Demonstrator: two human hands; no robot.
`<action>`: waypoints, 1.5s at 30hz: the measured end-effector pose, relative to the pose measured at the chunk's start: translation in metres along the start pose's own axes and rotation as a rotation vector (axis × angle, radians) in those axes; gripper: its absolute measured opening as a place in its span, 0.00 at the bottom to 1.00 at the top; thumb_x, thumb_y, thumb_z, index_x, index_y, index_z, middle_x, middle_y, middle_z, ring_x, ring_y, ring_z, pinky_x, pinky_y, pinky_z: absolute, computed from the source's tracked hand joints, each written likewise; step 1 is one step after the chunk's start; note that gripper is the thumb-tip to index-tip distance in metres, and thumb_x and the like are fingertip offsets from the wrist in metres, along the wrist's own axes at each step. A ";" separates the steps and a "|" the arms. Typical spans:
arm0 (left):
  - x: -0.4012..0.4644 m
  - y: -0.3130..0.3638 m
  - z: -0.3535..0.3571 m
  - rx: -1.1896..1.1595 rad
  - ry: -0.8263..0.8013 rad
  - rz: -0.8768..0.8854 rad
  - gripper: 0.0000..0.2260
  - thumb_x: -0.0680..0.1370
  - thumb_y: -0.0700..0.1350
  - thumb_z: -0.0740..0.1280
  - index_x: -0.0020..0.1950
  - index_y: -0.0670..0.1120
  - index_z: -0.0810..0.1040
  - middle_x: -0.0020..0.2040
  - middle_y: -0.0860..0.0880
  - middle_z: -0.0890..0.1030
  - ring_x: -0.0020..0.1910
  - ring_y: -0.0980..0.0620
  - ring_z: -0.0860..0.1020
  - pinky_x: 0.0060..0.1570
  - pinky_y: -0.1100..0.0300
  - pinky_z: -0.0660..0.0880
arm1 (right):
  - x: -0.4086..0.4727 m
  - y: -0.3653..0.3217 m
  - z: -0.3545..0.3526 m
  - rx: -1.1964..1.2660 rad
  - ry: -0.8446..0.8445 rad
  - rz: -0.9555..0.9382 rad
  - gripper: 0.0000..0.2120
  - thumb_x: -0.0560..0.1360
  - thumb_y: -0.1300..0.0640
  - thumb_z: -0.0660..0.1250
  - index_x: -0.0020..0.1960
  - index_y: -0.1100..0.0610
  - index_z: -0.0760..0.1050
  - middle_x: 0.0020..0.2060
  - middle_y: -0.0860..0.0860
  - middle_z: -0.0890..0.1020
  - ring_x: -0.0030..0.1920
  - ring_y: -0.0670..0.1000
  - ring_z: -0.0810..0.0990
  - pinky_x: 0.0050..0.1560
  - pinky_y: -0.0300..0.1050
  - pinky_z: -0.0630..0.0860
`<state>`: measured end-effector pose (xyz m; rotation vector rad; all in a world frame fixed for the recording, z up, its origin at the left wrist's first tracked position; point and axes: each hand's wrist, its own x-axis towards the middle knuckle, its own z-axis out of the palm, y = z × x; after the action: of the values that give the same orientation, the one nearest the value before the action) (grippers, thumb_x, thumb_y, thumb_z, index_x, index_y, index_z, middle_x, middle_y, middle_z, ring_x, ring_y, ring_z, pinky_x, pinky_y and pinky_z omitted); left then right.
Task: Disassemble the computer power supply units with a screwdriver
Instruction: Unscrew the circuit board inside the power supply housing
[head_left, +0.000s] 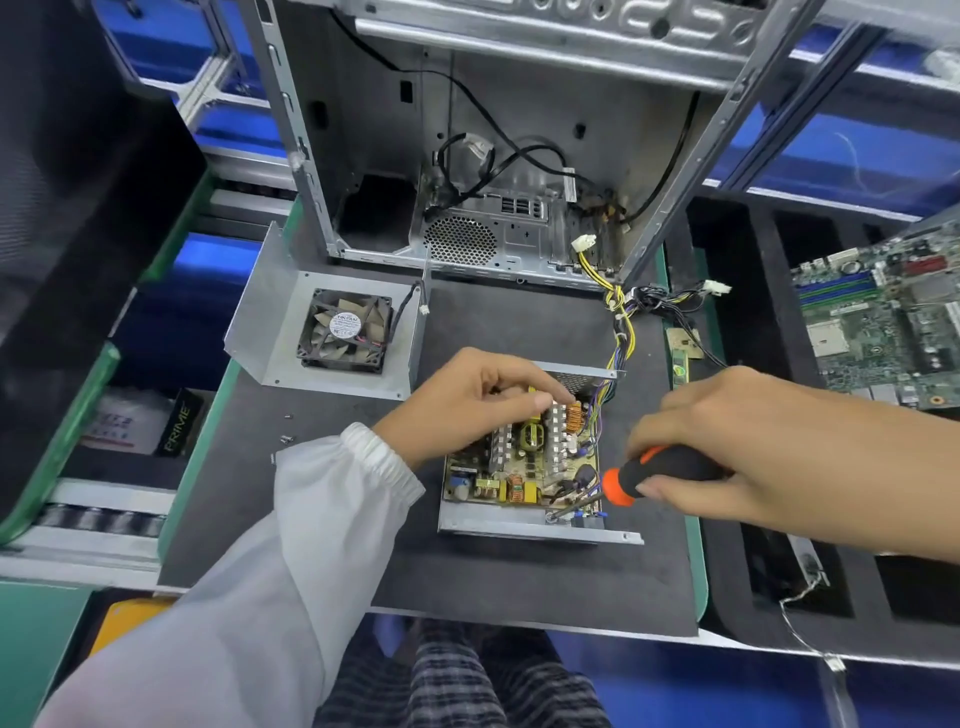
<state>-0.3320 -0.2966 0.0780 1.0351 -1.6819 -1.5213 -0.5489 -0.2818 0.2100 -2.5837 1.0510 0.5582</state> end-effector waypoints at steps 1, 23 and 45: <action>-0.001 -0.001 -0.001 -0.008 0.021 0.003 0.08 0.80 0.40 0.66 0.54 0.45 0.84 0.26 0.52 0.61 0.27 0.57 0.59 0.32 0.72 0.62 | -0.001 0.001 0.001 0.008 0.000 0.001 0.24 0.70 0.37 0.48 0.53 0.46 0.74 0.40 0.43 0.75 0.41 0.42 0.72 0.46 0.37 0.70; -0.006 -0.007 -0.004 -0.019 -0.022 -0.023 0.08 0.80 0.39 0.66 0.53 0.44 0.85 0.26 0.51 0.62 0.27 0.56 0.59 0.31 0.70 0.60 | -0.003 -0.001 -0.001 0.088 0.013 0.038 0.23 0.70 0.35 0.49 0.51 0.45 0.75 0.40 0.43 0.76 0.41 0.43 0.75 0.44 0.39 0.73; -0.005 -0.006 -0.005 0.001 -0.037 -0.022 0.08 0.80 0.40 0.66 0.53 0.46 0.85 0.28 0.44 0.62 0.29 0.52 0.60 0.33 0.71 0.63 | -0.002 -0.009 -0.005 0.036 -0.035 0.047 0.25 0.69 0.36 0.47 0.54 0.45 0.74 0.41 0.43 0.73 0.42 0.43 0.75 0.45 0.39 0.73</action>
<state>-0.3248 -0.2949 0.0727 1.0354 -1.7013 -1.5626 -0.5424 -0.2766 0.2158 -2.5150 1.1025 0.5891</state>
